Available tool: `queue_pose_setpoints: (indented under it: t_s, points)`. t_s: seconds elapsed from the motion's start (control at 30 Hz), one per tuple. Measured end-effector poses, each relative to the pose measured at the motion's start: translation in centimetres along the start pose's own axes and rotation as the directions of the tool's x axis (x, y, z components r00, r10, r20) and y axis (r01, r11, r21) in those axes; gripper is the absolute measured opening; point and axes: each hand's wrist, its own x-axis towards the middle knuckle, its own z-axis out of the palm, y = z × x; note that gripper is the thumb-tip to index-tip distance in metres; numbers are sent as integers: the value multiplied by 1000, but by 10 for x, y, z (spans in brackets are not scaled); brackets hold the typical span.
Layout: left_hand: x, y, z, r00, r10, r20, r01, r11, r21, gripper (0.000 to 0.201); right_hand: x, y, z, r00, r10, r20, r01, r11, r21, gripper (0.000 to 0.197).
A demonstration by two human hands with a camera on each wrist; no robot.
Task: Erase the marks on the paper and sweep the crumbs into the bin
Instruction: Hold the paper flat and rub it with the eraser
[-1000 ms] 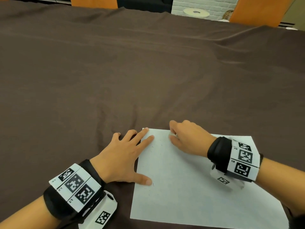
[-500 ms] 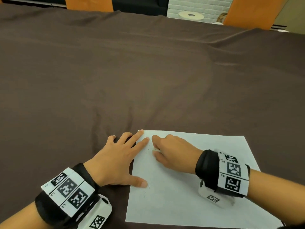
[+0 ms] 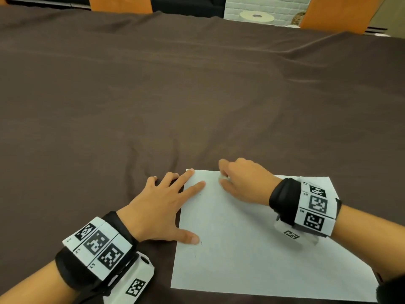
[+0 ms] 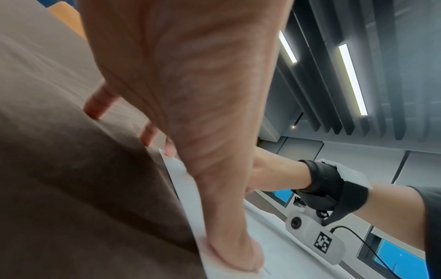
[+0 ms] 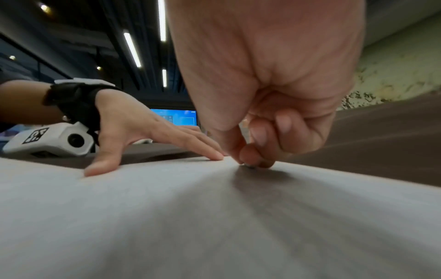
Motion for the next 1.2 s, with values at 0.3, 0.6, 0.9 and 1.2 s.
queue_pose_setpoints:
  t_s: [0.3, 0.6, 0.9, 1.2]
  points:
    - [1, 0, 0, 1000, 9, 3, -9, 1000, -4, 113, -8, -3, 1, 998, -48, 49, 49, 999, -9, 14]
    - [0, 1, -2, 1000, 5, 7, -4, 1000, -4, 113, -15, -9, 6, 994, -93, 57, 93, 996, 7, 13]
    - [0, 2, -4, 1000, -2, 22, 1, 1000, 4, 114, -28, -29, 13, 966, -211, 149, 205, 977, 55, 15]
    - [1, 2, -3, 1000, 0, 19, 0, 1000, -3, 114, -37, -38, 21, 945, -281, 166, 277, 960, 50, 14]
